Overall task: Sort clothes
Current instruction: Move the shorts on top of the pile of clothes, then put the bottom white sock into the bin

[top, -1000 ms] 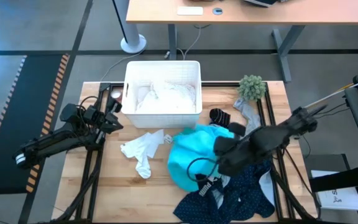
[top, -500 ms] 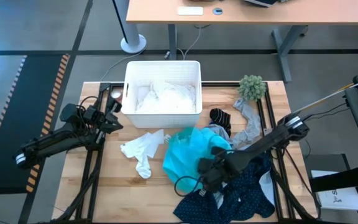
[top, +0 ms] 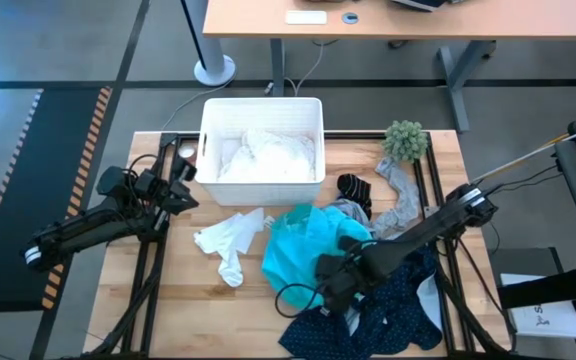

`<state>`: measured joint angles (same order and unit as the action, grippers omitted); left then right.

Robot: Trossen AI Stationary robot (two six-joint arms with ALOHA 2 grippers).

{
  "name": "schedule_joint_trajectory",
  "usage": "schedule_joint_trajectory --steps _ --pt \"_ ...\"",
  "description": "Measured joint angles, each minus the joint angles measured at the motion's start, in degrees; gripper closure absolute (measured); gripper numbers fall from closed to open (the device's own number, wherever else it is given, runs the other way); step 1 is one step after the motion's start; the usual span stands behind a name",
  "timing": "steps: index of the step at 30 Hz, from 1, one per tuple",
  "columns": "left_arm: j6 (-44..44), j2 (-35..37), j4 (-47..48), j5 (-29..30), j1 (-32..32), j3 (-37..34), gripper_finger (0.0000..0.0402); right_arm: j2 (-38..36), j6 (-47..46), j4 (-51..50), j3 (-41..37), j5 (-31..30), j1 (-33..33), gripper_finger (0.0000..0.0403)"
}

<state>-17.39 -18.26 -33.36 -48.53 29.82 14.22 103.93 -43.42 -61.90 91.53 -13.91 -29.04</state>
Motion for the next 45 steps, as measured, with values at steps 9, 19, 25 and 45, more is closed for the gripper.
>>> schedule_joint_trajectory --steps 9,19,25,45 --pt "0.00 -0.02 -0.05 0.02 0.00 0.00 0.0402 -0.23 5.24 -10.54 18.37 -4.67 -0.11 0.0234" --pt "-0.02 -0.02 -0.03 0.02 0.00 0.00 0.0402 1.01 30.86 23.44 17.60 -7.64 2.61 0.0193" --pt "-0.04 0.09 -0.13 0.00 0.00 0.00 0.0402 6.71 36.78 39.88 13.11 -0.34 5.47 0.0196" --pt "-0.28 0.09 -0.22 -0.02 0.00 0.00 0.0402 36.38 27.17 43.97 28.52 3.42 12.98 0.0167"
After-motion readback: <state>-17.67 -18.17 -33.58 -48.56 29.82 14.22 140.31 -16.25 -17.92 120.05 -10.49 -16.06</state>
